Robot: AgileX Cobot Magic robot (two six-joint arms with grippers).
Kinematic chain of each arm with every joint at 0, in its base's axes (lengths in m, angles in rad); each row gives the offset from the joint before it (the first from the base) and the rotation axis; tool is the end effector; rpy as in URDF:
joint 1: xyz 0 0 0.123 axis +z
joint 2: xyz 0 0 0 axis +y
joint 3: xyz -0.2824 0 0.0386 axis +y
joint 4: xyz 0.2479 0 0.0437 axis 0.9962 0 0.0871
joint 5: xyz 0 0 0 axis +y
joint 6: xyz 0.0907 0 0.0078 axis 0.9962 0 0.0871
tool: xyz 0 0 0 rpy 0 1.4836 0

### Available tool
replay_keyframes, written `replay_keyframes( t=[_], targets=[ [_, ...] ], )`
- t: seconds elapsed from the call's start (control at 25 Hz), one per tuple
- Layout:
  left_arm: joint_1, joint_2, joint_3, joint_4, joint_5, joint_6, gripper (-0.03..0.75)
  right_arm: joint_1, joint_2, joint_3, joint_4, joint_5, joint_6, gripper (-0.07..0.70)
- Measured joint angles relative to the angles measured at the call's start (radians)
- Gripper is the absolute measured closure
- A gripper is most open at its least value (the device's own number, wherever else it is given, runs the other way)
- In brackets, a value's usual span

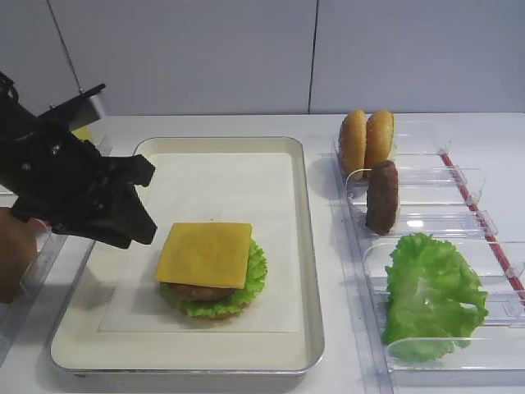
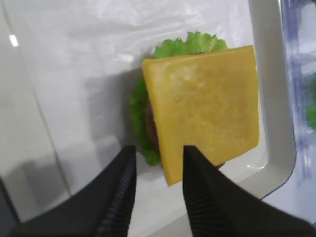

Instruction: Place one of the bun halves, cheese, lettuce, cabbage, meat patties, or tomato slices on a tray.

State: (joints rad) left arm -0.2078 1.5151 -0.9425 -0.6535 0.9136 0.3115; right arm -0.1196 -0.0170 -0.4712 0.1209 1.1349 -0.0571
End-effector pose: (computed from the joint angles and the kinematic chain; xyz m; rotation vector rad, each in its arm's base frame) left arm 0.2622 -0.1001 0.2330 0.2209 2.8356 -0.7868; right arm -0.0066 0.0108 0.2637 0.0561 2.1233 0.0422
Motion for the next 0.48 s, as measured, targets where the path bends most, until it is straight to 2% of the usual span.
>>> replay_keyframes(
  t=[0.08,0.32,0.48],
  targets=[
    [0.000,0.001,-0.054,0.103,0.056,-0.076,0.498,0.000,0.000,0.000,0.000,0.000,0.000,0.286],
    [0.000,0.001,-0.248,0.413,0.271,-0.236,0.498,0.000,0.000,0.000,0.000,0.000,0.000,0.286],
    [0.000,0.001,-0.338,0.588,0.304,-0.320,0.491,0.000,0.000,0.000,0.000,0.000,0.000,0.286]
  ],
)
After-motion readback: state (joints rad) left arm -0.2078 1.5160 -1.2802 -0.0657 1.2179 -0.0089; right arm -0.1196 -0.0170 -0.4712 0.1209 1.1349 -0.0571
